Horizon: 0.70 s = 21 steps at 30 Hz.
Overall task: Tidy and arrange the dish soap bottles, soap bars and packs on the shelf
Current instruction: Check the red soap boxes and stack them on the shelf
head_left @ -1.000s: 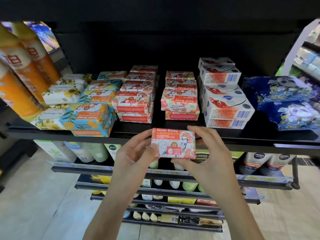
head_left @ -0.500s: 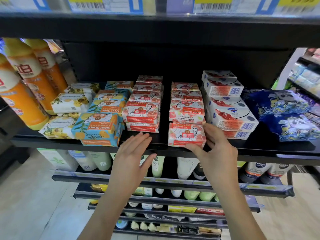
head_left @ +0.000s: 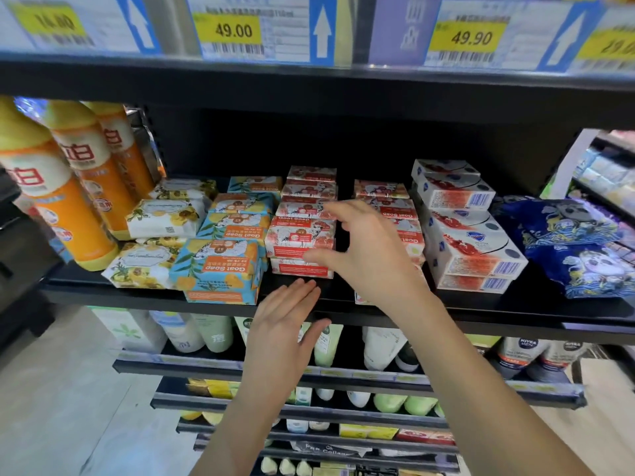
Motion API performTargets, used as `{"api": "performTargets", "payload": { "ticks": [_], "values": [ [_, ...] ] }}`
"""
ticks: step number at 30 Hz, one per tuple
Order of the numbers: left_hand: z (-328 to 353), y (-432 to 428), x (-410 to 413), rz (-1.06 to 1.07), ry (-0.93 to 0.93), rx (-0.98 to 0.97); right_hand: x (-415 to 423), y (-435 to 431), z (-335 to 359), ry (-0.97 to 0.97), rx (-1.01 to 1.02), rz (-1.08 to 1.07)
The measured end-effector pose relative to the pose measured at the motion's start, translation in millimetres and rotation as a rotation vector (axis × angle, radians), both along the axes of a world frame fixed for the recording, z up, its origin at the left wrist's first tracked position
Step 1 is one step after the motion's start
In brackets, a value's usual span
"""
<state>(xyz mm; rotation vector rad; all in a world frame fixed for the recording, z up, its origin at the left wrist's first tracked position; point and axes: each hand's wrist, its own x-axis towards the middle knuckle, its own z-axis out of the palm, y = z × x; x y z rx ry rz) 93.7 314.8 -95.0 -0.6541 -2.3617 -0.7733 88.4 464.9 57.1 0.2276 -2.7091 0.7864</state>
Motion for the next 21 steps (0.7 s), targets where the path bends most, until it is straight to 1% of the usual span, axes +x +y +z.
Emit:
{"api": "performTargets", "payload": {
  "ticks": [4, 8, 13, 17, 19, 21],
  "values": [
    [-3, 0, -2, 0.002, 0.005, 0.013, -22, -18, 3, -0.115, 0.129, -0.038],
    [-2, 0, -3, -0.018, -0.001, 0.013, -27, -20, -5, -0.115, 0.195, -0.063],
    [-1, 0, -3, -0.018, -0.011, 0.020, -28, -15, -7, -0.091, 0.201, -0.033],
    [4, -1, 0, -0.043, -0.069, 0.042, -23, -8, -8, -0.021, 0.140, -0.012],
    [14, -1, 6, -0.074, -0.141, 0.125, -12, 0, -10, 0.035, 0.087, -0.017],
    [33, -4, 18, -0.088, -0.304, 0.311, 3, 10, -13, 0.110, 0.022, -0.022]
  ]
}}
